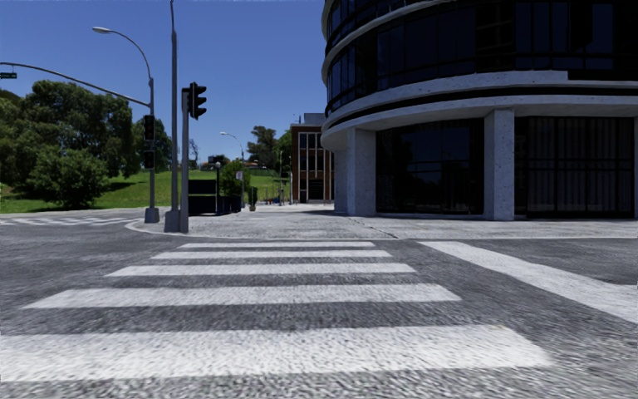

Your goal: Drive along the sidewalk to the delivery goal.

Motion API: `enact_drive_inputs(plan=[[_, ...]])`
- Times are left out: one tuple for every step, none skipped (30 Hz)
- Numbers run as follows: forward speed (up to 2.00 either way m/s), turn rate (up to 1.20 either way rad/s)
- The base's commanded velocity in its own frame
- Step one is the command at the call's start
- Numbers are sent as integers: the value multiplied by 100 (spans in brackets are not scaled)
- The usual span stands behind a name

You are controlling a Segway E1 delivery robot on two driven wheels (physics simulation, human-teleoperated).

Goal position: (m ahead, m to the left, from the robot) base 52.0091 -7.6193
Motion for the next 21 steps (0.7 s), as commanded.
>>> enact_drive_inputs(plan=[[200,0],[200,0],[200,0],[200,0],[200,0],[200,0],[200,0],[200,0],[200,0],[200,0],[200,0],[200,17],[200,17],[200,60],[200,73],[200,75],[200,18],[200,18],[200,2],[200,0],[200,0]])
